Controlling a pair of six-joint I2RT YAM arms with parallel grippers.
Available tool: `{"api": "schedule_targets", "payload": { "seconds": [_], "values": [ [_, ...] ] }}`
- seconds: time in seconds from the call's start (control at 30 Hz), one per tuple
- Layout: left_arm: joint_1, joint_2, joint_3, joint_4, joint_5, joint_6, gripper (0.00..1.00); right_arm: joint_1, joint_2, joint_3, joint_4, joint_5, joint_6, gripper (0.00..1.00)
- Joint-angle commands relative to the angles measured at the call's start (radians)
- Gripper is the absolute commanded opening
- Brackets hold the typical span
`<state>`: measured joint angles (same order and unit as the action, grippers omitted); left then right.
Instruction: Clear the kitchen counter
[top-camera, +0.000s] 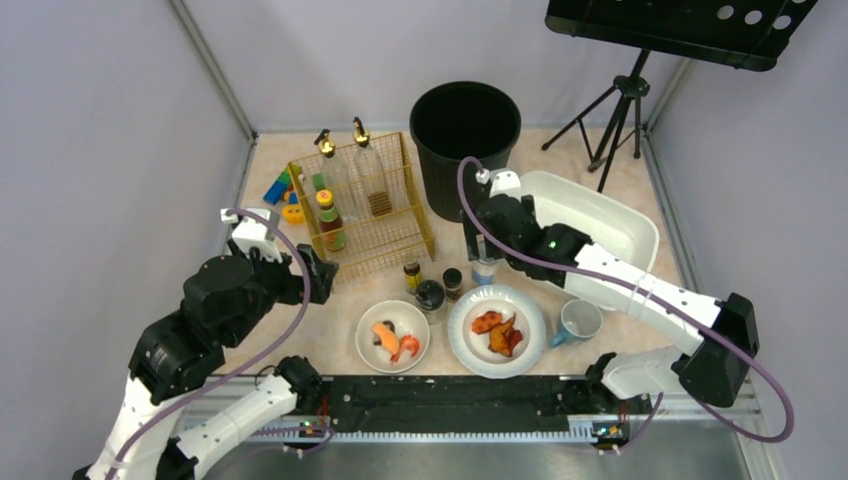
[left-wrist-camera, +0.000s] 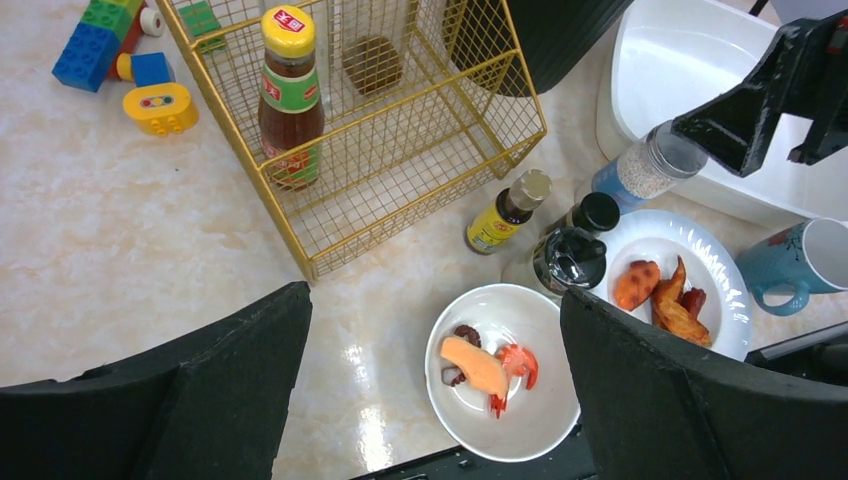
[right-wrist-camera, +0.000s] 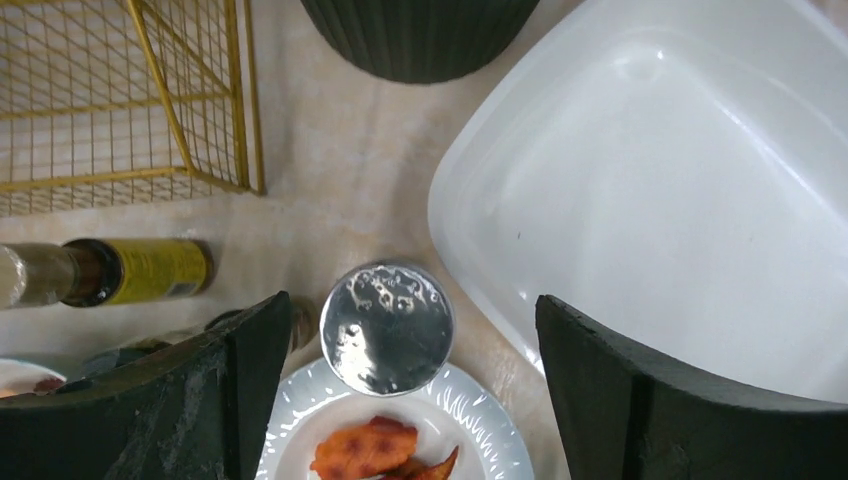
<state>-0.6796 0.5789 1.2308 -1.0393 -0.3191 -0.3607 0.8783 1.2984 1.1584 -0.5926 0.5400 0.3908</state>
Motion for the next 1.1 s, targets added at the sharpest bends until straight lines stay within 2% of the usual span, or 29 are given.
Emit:
{"api": "schedule_targets", "payload": {
  "seconds": [0.0,0.5,0.77,0.83,0.9,1.07],
  "values": [
    [0.002,0.018,-0.02,0.073,0.029,-0.002,0.99,-0.01,-0.016,-0.046,0.014,-0.072,0.049,0.9],
    [0.001,0.0,-0.042,0.072,0.025,0.009,0.99,-0.021,0.062,-0.099,0.075,-0.158,0.079,0.89],
    [0.002,-0.008,-0.051,0.067,0.011,0.014,0.99,-0.032,0.091,-0.101,0.09,-0.169,0.082,0.78],
    [0.002,-0.011,-0.052,0.067,0.009,0.015,0.99,-0.032,0.097,-0.102,0.092,-0.17,0.082,0.71],
    [0.002,-0.013,-0.052,0.065,0.005,0.016,0.99,-0.035,0.102,-0.103,0.094,-0.178,0.081,0.6],
    [0.002,-0.014,-0.054,0.065,0.004,0.017,0.99,-0.036,0.098,-0.098,0.095,-0.181,0.081,0.25]
  ]
}}
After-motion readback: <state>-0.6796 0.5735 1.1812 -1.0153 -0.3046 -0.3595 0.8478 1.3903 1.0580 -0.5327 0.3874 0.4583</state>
